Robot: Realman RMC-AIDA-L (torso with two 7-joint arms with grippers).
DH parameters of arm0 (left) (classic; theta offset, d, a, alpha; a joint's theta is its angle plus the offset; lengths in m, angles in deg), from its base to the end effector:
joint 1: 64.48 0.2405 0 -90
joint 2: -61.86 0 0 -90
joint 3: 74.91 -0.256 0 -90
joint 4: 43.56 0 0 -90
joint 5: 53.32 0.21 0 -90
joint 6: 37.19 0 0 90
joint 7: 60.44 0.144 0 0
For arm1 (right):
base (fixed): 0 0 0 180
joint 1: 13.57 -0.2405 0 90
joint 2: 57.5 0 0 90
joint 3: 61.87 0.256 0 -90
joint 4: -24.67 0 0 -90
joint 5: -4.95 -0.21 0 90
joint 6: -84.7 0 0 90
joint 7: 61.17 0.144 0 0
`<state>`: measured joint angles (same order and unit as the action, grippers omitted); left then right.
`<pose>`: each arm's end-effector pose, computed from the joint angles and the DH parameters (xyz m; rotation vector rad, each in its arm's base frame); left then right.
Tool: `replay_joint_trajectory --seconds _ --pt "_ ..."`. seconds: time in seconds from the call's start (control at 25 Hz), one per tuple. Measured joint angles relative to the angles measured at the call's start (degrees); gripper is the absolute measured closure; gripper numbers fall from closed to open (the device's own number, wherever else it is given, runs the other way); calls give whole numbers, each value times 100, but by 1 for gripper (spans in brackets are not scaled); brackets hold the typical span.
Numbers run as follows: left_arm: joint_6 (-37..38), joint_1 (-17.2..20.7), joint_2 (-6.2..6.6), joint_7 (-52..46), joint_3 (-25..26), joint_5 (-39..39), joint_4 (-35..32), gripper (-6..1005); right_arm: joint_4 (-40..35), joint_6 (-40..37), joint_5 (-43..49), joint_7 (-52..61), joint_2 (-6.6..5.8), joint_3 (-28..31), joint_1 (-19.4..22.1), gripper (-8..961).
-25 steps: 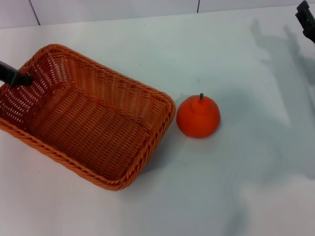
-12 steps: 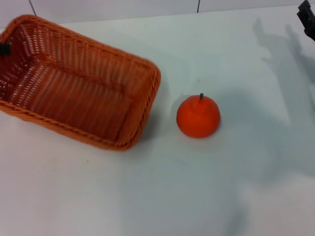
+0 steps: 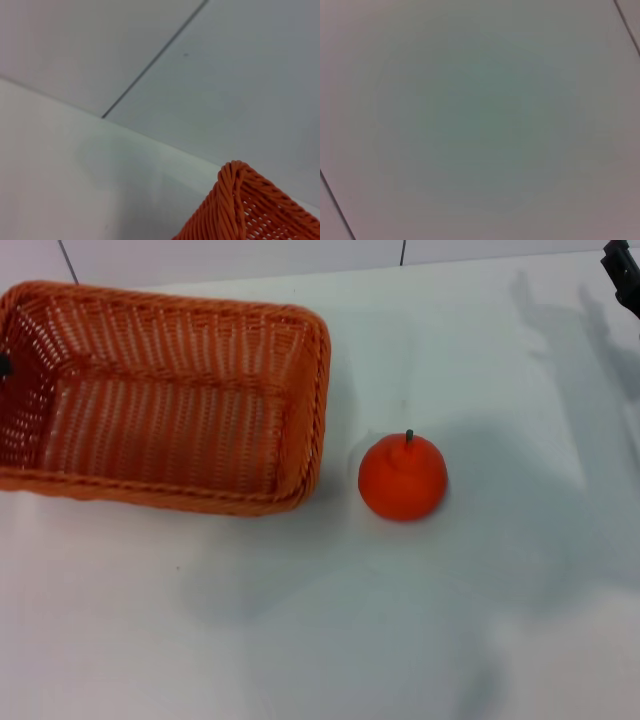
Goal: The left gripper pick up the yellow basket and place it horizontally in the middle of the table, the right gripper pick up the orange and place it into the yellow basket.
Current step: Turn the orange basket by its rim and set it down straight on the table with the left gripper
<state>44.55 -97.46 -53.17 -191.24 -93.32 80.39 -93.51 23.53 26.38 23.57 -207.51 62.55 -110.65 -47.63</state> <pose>-0.3186 0.3659 0.1054 -1.9554 -1.6083 -0.6485 0.3420 0.3729 0.0145 -1.0558 -1.4097 -1.5206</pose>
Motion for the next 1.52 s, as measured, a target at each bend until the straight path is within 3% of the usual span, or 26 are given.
replay_joint_trajectory --seconds 0.4,0.48,0.56,0.64,1.08,1.4,1.52 --pt "-128 340 -521 -14 9 -300 -166 824 -6 230 0 0 0 0 -77 83" --pt "-128 340 -521 -14 9 -300 -166 824 -7 250 1 0 0 10 -76 82" --pt "-77 388 -759 -74 -30 -290 -460 824 -8 267 0 0 0 31 -64 82" --pt "-73 422 -830 -103 -40 -291 -552 824 -9 271 0 0 0 50 -47 82" --pt "-33 570 -896 -251 -32 -361 -574 825 -9 310 0 -31 -11 55 -20 82" --pt "393 861 -920 -305 -80 -1061 -441 824 -87 422 2 -40 -18 120 -65 83" --pt "443 904 -900 -299 -82 -1091 -410 769 -88 424 11 -17 -17 106 -73 82"
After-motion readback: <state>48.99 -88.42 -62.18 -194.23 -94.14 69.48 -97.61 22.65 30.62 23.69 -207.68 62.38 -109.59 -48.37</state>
